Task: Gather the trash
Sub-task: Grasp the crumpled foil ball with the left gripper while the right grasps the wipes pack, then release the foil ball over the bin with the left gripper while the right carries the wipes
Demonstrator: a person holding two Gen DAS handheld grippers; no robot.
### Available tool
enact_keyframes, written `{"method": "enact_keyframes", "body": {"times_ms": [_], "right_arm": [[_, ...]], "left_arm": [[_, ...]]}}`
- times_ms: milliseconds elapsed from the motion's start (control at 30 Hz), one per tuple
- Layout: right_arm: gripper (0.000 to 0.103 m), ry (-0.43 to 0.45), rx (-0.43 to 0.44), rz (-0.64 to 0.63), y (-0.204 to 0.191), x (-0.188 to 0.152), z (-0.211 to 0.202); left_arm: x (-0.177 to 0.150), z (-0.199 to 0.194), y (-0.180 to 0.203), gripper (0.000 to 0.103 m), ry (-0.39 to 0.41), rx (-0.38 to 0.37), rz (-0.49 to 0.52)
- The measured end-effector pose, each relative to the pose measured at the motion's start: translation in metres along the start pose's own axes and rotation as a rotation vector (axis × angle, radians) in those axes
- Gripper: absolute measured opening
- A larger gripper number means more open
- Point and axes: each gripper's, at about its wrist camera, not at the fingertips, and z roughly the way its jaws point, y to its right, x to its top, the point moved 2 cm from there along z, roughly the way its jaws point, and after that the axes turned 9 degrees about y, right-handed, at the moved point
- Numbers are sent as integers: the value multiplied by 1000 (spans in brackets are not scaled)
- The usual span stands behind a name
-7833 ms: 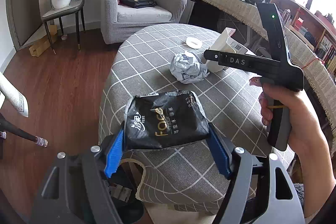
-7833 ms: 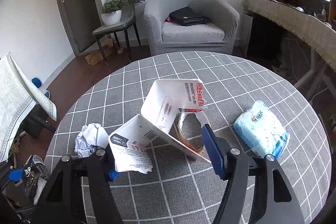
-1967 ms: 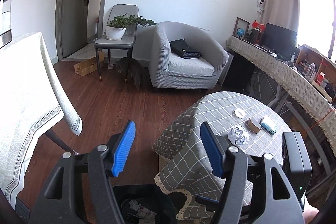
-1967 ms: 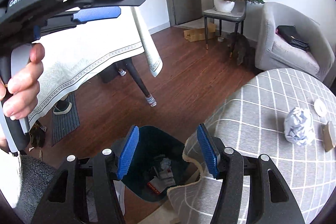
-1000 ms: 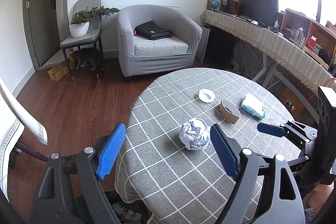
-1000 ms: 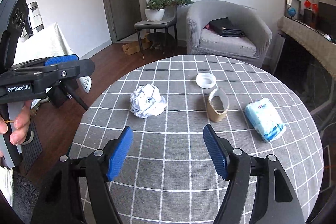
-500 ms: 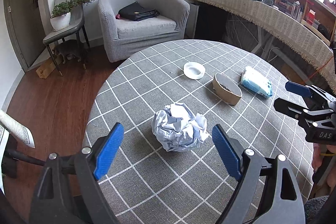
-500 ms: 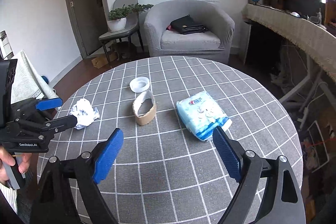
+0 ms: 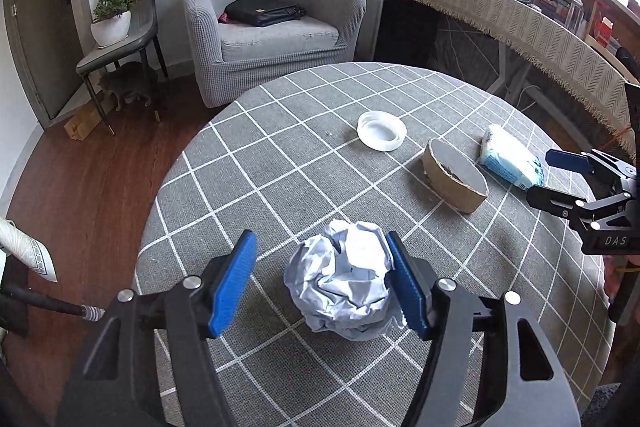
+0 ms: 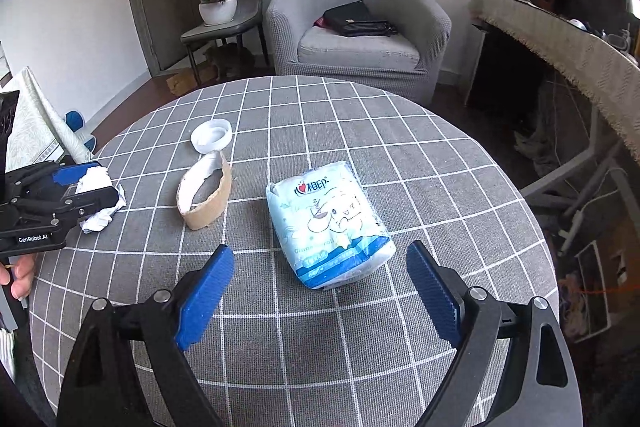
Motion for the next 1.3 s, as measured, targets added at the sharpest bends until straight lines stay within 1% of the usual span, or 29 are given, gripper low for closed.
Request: {"method": "enact_keyframes", "body": {"times_ms": [33, 100, 200, 267, 333, 433, 567, 633, 800, 900, 1000, 1100, 1200, 1300], "right_arm": [[89, 0, -6, -3, 0, 2, 3], [89, -4, -13, 6, 3, 5, 7], [89, -15, -8, 17, 5, 8, 16], [84, -26, -7, 17, 5, 10, 22], [77, -44, -22, 16, 6, 12, 28], [74, -68, -33, 27, 7, 11, 33], [69, -67, -45, 14, 3, 11, 33], [64, -65, -45, 8, -1, 12, 33], [60, -60, -57, 18, -4, 12, 31], [59, -45, -77, 56, 2, 11, 25], [59, -11, -112, 84, 8, 12, 12], [59, 30, -108, 123, 9, 13, -2], [59, 63, -105, 127, 4, 14, -13], [59, 73, -82, 133, -3, 14, -21]], "left_arm": [[-1, 3, 0, 53, -10, -3, 1], [0, 4, -3, 50, -11, -9, 0], [1, 5, -6, 50, -9, -24, 11], [1, 5, -6, 50, -7, -30, 15], [0, 6, -6, 50, -6, -33, 22], [0, 5, -7, 49, -4, -43, 22], [-2, 2, -9, 49, -4, -51, 15], [-2, 0, -9, 49, -4, -48, 15], [-2, -12, -11, 49, 19, -47, 10], [-1, -20, -11, 49, 31, -47, 3], [-1, -32, -11, 49, 50, -50, -4], [-1, -43, -10, 49, 69, -59, -17], [-2, -55, -11, 49, 85, -62, -30], [-5, -67, -9, 49, 96, -60, -37]]}}
